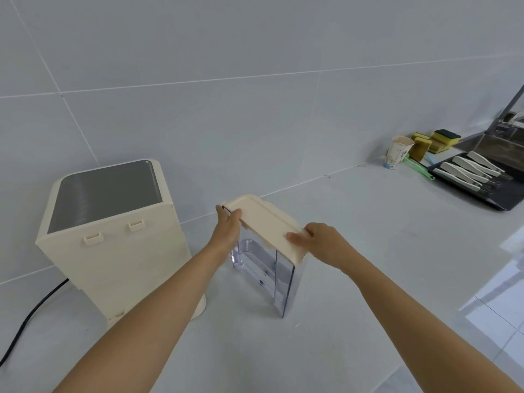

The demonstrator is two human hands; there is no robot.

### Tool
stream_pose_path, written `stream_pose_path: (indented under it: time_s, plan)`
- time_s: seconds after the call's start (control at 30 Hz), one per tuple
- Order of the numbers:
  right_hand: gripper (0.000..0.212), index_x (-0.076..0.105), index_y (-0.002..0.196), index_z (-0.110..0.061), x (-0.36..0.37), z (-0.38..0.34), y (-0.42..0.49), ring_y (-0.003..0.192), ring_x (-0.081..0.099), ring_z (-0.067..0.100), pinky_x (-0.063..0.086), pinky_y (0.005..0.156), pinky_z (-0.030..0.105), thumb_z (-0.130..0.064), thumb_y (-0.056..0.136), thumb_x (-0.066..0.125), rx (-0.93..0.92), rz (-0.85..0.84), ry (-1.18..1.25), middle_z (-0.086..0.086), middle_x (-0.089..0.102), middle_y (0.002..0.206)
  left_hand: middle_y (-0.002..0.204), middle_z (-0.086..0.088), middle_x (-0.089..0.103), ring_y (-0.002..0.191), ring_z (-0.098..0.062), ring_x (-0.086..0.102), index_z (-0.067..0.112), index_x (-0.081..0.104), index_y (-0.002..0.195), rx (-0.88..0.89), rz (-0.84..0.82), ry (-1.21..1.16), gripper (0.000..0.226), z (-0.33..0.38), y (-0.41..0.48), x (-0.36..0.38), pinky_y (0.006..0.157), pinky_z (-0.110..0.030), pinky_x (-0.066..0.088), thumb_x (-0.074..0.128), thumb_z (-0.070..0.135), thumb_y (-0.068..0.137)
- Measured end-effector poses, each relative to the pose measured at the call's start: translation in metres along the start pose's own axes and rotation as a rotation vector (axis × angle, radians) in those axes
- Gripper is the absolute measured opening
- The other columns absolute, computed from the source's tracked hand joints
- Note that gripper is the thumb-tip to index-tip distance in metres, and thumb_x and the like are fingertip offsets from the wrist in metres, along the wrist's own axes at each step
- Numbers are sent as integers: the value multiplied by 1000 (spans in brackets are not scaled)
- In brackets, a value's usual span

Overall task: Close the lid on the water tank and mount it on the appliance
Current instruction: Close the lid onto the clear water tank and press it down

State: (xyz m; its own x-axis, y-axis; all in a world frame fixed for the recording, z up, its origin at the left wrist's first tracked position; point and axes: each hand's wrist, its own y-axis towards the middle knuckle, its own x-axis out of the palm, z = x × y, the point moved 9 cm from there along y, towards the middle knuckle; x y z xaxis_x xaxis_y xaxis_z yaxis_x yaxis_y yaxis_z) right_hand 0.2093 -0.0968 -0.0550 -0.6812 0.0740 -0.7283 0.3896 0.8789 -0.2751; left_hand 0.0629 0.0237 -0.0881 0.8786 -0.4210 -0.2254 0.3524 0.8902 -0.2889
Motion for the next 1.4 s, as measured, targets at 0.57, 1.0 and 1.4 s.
stream_pose_path:
  time_s: [0.57,1.0,1.4]
  plan:
    - [61,27,140,-20,-23,-13,1,124,47,31,35,102,39,-51,88,36,-65,27,-58,15,48,138,157,-7,3,144,-19,6,12,7,145,462,20,373,62,56,-36,15,115,-33,14,40,11,92]
    - [52,31,140,-22,29,-112,67,137,31,24,24,111,37,-37,91,43,-373,-205,-386,4,33,150,95,-2,76,90,-18,70,11,68,91,1099,55,1064,39,55,-132,99,72,-27,57,78,24,56]
    - [36,51,114,-21,36,-108,75,114,46,25,37,90,40,-39,91,31,-397,-99,-607,0,54,124,89,4,76,89,-12,69,16,72,79,1122,49,1108,25,49,-120,97,71,-22,56,75,29,58]
